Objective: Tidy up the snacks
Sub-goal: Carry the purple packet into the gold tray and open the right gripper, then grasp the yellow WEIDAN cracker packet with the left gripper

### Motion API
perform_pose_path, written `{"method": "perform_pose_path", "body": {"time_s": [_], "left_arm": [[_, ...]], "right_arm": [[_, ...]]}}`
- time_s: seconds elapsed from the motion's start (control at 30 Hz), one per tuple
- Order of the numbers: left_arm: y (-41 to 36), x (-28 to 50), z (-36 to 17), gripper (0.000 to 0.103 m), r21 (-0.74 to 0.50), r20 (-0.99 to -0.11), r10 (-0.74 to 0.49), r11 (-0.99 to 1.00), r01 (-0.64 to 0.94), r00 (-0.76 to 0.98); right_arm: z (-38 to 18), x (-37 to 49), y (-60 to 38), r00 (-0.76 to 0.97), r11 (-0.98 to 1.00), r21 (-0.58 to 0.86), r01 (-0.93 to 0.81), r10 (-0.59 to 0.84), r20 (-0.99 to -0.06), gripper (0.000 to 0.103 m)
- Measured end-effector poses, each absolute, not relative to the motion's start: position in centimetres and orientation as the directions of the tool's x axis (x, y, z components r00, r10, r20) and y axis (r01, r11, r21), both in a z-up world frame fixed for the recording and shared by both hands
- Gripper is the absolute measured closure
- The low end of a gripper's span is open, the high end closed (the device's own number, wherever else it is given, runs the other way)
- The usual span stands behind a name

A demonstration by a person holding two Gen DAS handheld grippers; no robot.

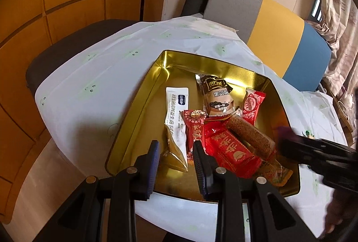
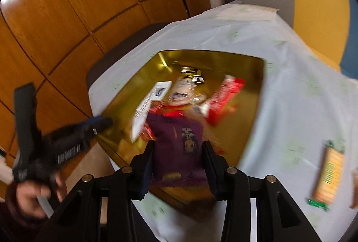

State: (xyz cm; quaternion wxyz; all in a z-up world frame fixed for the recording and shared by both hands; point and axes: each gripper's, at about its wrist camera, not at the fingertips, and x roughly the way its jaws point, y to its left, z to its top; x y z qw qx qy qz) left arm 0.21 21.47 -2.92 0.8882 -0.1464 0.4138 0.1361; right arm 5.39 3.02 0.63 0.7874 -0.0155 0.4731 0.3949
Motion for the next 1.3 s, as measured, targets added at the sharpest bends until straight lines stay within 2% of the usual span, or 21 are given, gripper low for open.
{"method": "perform_pose_path", "body": {"time_s": [0.07, 0.13, 0.23, 0.33, 0.77, 0.9, 1.3], "left_arm": [[21.4, 0.1, -3.1, 0.073, -0.150, -0.780, 0.111, 0.922, -0.356, 0.616], [21.2, 0.0, -3.1, 0.073, -0.147, -0.779, 0.108, 0.926, -0.348, 0.617], [21.0, 0.1, -3.3, 0.073, -0.141, -0.781, 0.105, 0.931, -0.337, 0.616], [20.9, 0.2, -3.4, 0.073, -0.149, -0.784, 0.098, 0.929, -0.338, 0.614], [17.4, 0.2, -1.5, 0.072, -0.118, -0.756, 0.068, 0.964, -0.237, 0.651], [15.9, 0.5, -1.2, 0.073, -0.106, -0.753, 0.046, 0.976, -0.190, 0.657], [11.0, 1.2, -0.4, 0.073, -0.066, -0.753, -0.013, 0.996, -0.055, 0.657]], "right_arm": [[-0.7, 5.9, 4.3, 0.217, 0.692, 0.342, -0.636, 0.586, -0.781, 0.060], [-1.8, 6.0, 4.8, 0.223, 0.707, 0.322, -0.630, 0.561, -0.797, 0.056], [-1.8, 5.6, 4.1, 0.223, 0.702, 0.326, -0.633, 0.569, -0.791, 0.054], [-0.6, 5.2, 2.8, 0.246, 0.693, 0.339, -0.637, 0.599, -0.762, 0.039], [2.0, 4.8, -4.2, 0.412, 0.779, 0.264, -0.568, 0.547, -0.728, 0.038], [2.4, 4.9, -7.3, 0.458, 0.816, 0.225, -0.533, 0.502, -0.734, 0.034], [2.7, 6.3, -18.3, 0.556, 0.922, 0.137, -0.363, 0.332, -0.762, 0.031]]}}
